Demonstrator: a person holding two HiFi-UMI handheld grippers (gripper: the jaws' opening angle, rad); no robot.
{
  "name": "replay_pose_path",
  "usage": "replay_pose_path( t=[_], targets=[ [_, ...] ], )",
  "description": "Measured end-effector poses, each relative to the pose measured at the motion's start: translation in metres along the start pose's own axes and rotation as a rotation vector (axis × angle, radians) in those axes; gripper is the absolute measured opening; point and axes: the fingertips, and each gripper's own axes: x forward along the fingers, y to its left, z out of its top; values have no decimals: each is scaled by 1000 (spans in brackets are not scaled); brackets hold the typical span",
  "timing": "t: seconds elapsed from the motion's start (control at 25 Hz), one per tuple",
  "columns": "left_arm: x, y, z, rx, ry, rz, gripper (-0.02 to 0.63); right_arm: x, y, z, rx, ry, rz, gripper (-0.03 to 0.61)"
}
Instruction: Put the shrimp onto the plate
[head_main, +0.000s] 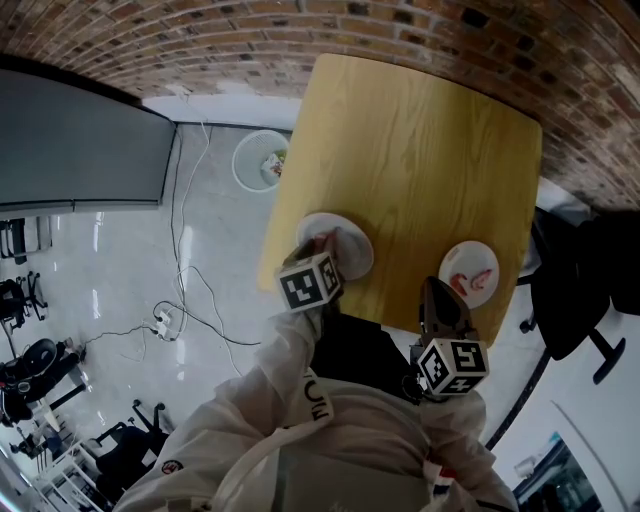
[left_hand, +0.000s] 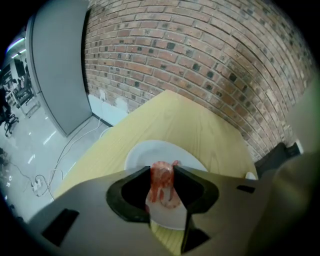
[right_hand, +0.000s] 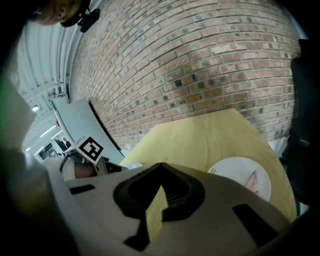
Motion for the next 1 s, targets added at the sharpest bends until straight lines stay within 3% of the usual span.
replay_pose_path(
  t=[0.36, 0.6, 1.0],
  targets=[
    [-6, -2, 3, 46, -16, -26, 147, -6, 9, 2, -9, -14, -14, 23],
    [-23, -4, 18, 175, -80, -28, 146, -18, 20, -4, -8, -37, -48, 23],
    [-44, -5, 15, 364, -107, -96, 147, -70, 44, 0, 25, -141, -155, 23]
  ],
)
